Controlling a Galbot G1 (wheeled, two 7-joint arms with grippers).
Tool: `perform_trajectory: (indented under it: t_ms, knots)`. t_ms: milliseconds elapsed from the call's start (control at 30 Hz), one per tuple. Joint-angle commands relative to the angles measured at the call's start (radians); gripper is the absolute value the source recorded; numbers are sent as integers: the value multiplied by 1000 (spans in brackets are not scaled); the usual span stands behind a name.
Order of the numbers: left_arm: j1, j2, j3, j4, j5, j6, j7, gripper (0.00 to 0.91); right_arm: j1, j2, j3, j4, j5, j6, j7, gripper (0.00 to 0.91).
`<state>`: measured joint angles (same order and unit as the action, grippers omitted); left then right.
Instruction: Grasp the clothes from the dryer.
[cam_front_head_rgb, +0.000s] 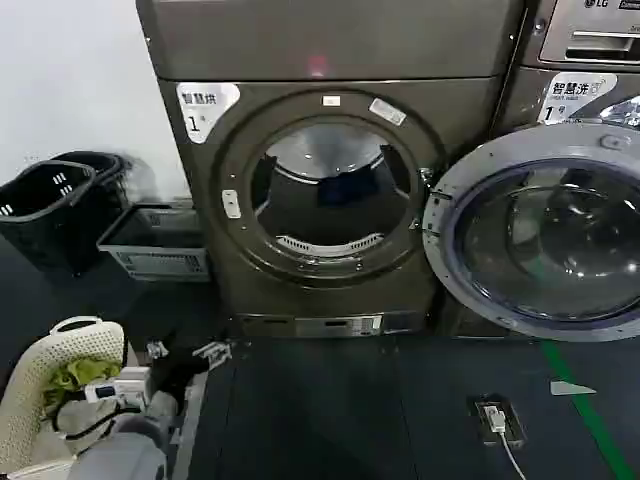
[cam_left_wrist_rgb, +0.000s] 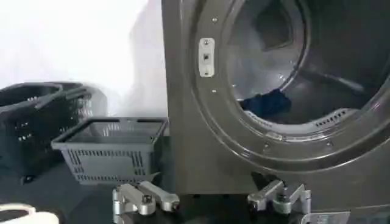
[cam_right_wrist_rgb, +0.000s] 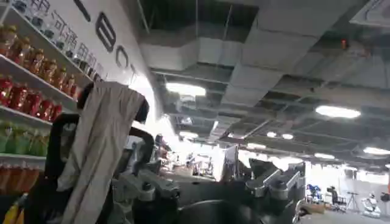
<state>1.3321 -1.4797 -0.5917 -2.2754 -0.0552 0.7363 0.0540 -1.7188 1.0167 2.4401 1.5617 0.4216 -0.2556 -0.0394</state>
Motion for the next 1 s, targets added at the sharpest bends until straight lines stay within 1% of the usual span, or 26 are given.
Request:
perform_trajectory:
  t_ms: [33,67,100,167,267,467,1000]
  knots:
    - [0,-1,0,1,3,49,1,907,1,1,-12,0,29,16,40,907]
    - [1,-2,0,1,5,49,2,907,1,1,-16,-11,36,62,31,907]
    - [3,-2,0,1,6,49,3,907,-1,3,-18,-21,34,86,19,907]
    - [6,-2,1,0,5,49,4,907,-4,6,-18,-20,39,83,12,907]
    - [12,-2,2,-6,7,49,3,907,5,10,-24,-20,41,89,15,907]
    - [21,-6,11,-15,13,49,4,907,0,11,-19,-20,59,72,31,907]
    - [31,-6,13,-22,18,49,6,907,-3,12,-19,-20,71,66,35,907]
